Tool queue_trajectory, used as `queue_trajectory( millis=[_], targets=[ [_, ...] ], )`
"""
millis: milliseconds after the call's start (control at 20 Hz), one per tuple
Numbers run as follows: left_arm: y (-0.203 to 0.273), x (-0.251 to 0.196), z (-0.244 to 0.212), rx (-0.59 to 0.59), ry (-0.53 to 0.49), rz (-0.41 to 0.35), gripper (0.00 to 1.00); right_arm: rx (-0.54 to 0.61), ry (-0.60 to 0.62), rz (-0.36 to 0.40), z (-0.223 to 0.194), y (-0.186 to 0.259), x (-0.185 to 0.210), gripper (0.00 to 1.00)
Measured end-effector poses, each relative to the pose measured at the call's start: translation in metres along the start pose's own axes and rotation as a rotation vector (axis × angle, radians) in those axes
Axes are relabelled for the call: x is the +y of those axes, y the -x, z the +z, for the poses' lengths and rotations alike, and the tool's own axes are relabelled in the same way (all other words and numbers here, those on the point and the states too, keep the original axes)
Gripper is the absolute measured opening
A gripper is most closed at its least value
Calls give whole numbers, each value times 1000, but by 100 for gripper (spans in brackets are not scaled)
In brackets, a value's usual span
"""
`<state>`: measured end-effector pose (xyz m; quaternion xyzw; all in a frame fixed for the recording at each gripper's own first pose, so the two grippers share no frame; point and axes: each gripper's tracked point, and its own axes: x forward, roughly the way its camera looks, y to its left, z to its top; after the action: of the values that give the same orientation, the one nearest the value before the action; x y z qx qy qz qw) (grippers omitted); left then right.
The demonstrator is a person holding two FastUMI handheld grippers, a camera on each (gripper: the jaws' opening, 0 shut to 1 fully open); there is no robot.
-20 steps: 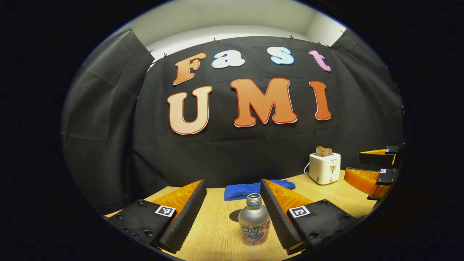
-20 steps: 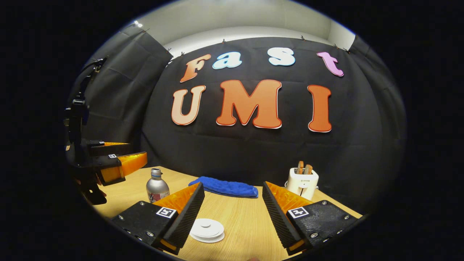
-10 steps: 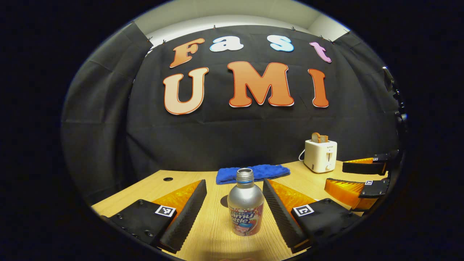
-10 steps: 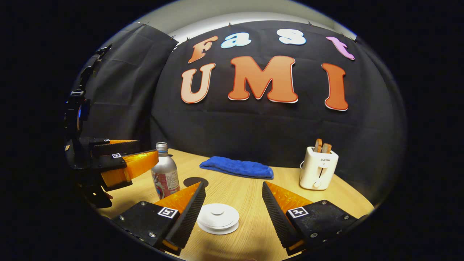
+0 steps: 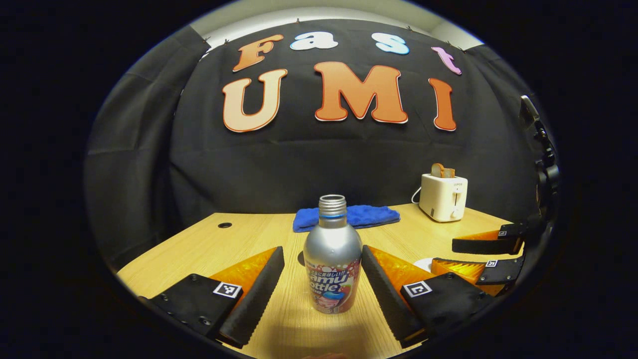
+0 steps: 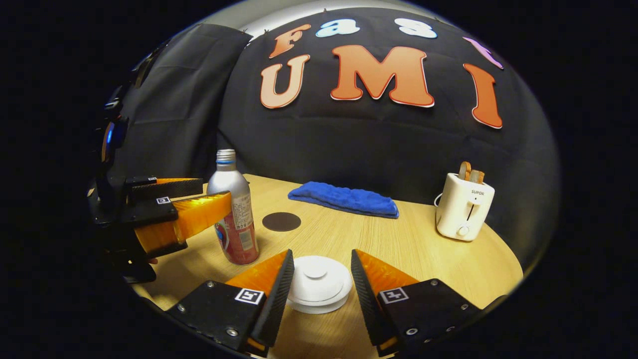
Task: Open the teacup lid with one hand, grasp the water bottle and pour water into the teacup with the other hand; after pouring, place the water bottle on the coaster and then close the teacup lid.
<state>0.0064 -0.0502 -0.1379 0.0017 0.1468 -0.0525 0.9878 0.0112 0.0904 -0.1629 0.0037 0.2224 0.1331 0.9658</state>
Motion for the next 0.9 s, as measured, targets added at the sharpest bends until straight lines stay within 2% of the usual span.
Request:
queue_trajectory(
  millis=[150,200,250,350,400,600,750,900],
  targets=[
    [-6,-3,-10,28,-1,-6,100,17,-14,21,-3,-5,2,64],
    [-8,-5,-13,38,2,-13,97,19,-19,29,-4,-7,4,60],
    [-10,-6,-17,47,6,-21,100,19,-25,37,-4,-8,6,54],
    [-13,-8,-25,65,7,-31,97,31,-41,52,-4,-8,9,51],
    [-15,-7,-28,69,5,-33,100,42,-52,59,-5,-8,10,46],
    [-17,-9,-35,82,21,-54,100,41,-50,63,-4,-10,11,28],
    [-23,-14,-43,99,31,-69,100,39,-74,82,-1,-5,13,23],
    [-30,-16,-51,114,21,-76,100,14,-69,67,9,0,6,22]
  ],
)
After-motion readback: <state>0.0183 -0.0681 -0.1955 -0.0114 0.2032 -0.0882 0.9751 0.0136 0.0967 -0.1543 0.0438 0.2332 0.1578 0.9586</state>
